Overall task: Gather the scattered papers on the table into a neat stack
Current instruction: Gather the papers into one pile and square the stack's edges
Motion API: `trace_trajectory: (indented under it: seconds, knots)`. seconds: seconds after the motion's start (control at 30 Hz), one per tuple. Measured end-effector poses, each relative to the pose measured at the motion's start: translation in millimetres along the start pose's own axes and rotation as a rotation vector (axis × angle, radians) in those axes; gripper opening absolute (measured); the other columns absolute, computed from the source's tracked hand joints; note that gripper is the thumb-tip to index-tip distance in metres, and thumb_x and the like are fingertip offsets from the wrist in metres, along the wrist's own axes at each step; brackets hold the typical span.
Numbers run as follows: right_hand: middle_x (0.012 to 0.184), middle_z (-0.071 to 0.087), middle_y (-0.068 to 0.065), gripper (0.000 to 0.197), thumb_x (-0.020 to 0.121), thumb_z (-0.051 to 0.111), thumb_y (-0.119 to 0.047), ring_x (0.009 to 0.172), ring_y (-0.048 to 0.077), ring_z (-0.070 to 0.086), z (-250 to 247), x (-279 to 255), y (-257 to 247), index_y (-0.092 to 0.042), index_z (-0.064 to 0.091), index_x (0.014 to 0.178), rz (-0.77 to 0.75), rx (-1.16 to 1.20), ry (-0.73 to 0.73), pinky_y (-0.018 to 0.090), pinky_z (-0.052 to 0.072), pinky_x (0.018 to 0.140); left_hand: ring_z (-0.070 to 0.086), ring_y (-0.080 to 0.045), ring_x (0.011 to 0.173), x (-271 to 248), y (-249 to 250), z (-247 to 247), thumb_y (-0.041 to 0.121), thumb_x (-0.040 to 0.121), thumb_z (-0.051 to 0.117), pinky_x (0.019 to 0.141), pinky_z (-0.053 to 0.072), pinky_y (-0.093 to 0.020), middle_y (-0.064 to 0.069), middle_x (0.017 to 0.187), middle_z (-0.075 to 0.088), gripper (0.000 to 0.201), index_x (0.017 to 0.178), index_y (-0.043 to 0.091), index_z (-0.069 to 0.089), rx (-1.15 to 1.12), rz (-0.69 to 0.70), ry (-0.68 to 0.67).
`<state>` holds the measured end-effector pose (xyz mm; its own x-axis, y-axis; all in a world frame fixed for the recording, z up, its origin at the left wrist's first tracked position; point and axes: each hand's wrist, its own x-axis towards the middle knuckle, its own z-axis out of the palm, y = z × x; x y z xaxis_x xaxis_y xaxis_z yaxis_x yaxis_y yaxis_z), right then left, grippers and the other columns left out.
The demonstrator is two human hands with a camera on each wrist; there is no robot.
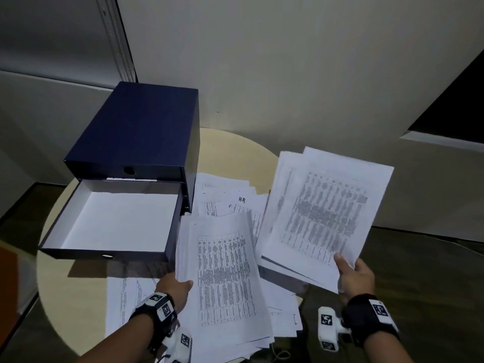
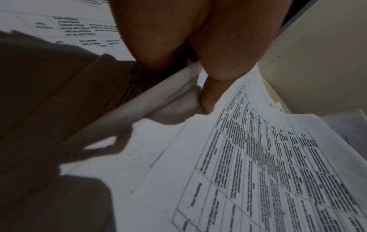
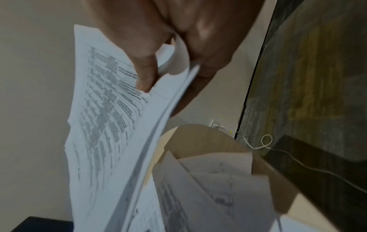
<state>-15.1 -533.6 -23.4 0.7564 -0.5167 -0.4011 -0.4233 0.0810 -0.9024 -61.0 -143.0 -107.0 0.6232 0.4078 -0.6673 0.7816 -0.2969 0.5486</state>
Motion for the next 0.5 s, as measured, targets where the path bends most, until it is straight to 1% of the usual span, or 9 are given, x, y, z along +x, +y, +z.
trace_trajectory:
  seconds: [0.1, 0.17, 0.2, 0.23, 0.3, 0.37, 0.4, 0.43, 0.5]
  knots:
    - [0.104, 0.073, 0.014, 0.023, 0.093, 0.063, -0.008, 0.092, 0.031, 0.071, 19.0, -11.5, 5.5, -0.005, 0.064, 0.116, 0.057, 0.011, -0.115, 0.051, 0.055, 0.089, 0.067, -0.032, 0.089, 4.8, -0.6, -2.7, 0.028, 0.084, 0.061, 0.082, 0.051, -0.031, -0.012, 0.102, 0.072, 0.037, 0.114, 0.008, 0.066, -0.030, -0.027, -0.015]
    - [0.107, 0.073, 0.017, 0.023, 0.093, 0.062, -0.005, 0.094, 0.033, 0.071, 31.3, -17.5, 22.0, -0.006, 0.064, 0.116, 0.084, -0.059, -0.203, 0.053, 0.055, 0.090, 0.068, -0.032, 0.085, 6.3, -0.8, -4.6, 0.031, 0.085, 0.057, 0.083, 0.054, -0.034, -0.013, 0.094, 0.072, 0.035, 0.109, 0.007, 0.066, -0.108, -0.018, -0.004]
    - [0.113, 0.071, 0.017, 0.026, 0.093, 0.061, -0.005, 0.098, 0.033, 0.070, 36.7, -20.1, 31.8, -0.006, 0.062, 0.120, 0.104, -0.120, -0.252, 0.053, 0.054, 0.092, 0.068, -0.031, 0.084, 3.1, 1.9, -5.5, 0.030, 0.089, 0.055, 0.085, 0.055, -0.037, -0.013, 0.092, 0.072, 0.033, 0.109, 0.007, 0.066, -0.158, 0.020, -0.001]
    - [0.124, 0.067, 0.016, 0.034, 0.094, 0.061, -0.008, 0.107, 0.033, 0.067, 42.9, -23.8, 45.1, -0.007, 0.059, 0.127, 0.127, -0.220, -0.295, 0.052, 0.052, 0.097, 0.068, -0.030, 0.085, 2.0, 1.9, -4.4, 0.028, 0.093, 0.053, 0.088, 0.054, -0.039, -0.012, 0.094, 0.073, 0.031, 0.111, 0.008, 0.066, -0.211, 0.060, -0.012]
    - [0.149, 0.046, 0.008, 0.056, 0.093, 0.062, -0.023, 0.133, 0.030, 0.049, 55.2, -27.7, 71.5, -0.013, 0.042, 0.145, 0.149, -0.512, -0.388, 0.047, 0.041, 0.110, 0.066, -0.024, 0.094, -2.1, 1.7, -1.8, 0.034, 0.095, 0.057, 0.098, 0.050, -0.040, -0.008, 0.108, 0.073, 0.032, 0.117, 0.011, 0.065, -0.277, 0.142, -0.064]
    - [0.157, 0.032, 0.000, 0.069, 0.091, 0.059, -0.038, 0.144, 0.025, 0.033, 64.2, -32.1, 94.7, -0.017, 0.031, 0.151, 0.159, -0.784, -0.491, 0.041, 0.032, 0.117, 0.065, -0.016, 0.108, -2.8, -1.6, 1.7, 0.057, 0.078, 0.071, 0.107, 0.044, -0.041, 0.002, 0.118, 0.071, 0.053, 0.118, 0.023, 0.065, -0.325, 0.188, -0.131]
    - [0.158, 0.030, -0.001, 0.071, 0.092, 0.056, -0.040, 0.146, 0.024, 0.031, 67.3, -34.3, 104.1, -0.018, 0.027, 0.153, 0.167, -0.868, -0.532, 0.038, 0.030, 0.117, 0.065, -0.015, 0.112, -7.2, -1.3, 2.7, 0.063, 0.068, 0.076, 0.108, 0.043, -0.041, 0.007, 0.121, 0.068, 0.063, 0.119, 0.028, 0.063, -0.301, 0.204, -0.158]
    - [0.156, 0.032, -0.002, 0.071, 0.092, 0.054, -0.041, 0.145, 0.023, 0.032, 69.6, -34.2, 112.3, -0.018, 0.026, 0.154, 0.169, -0.928, -0.566, 0.036, 0.031, 0.116, 0.063, -0.016, 0.115, -15.0, 1.9, 2.2, 0.058, 0.066, 0.080, 0.109, 0.043, -0.040, 0.009, 0.125, 0.064, 0.067, 0.122, 0.029, 0.059, -0.264, 0.242, -0.179]
    - [0.141, 0.049, -0.005, 0.071, 0.085, 0.054, -0.050, 0.128, 0.021, 0.049, 76.0, -40.3, 113.5, -0.021, 0.037, 0.147, 0.154, -0.982, -0.633, 0.036, 0.040, 0.109, 0.059, -0.020, 0.113, -28.6, 9.7, 1.4, 0.029, 0.082, 0.075, 0.101, 0.044, -0.030, 0.012, 0.124, 0.053, 0.060, 0.136, 0.020, 0.048, -0.136, 0.272, -0.145]
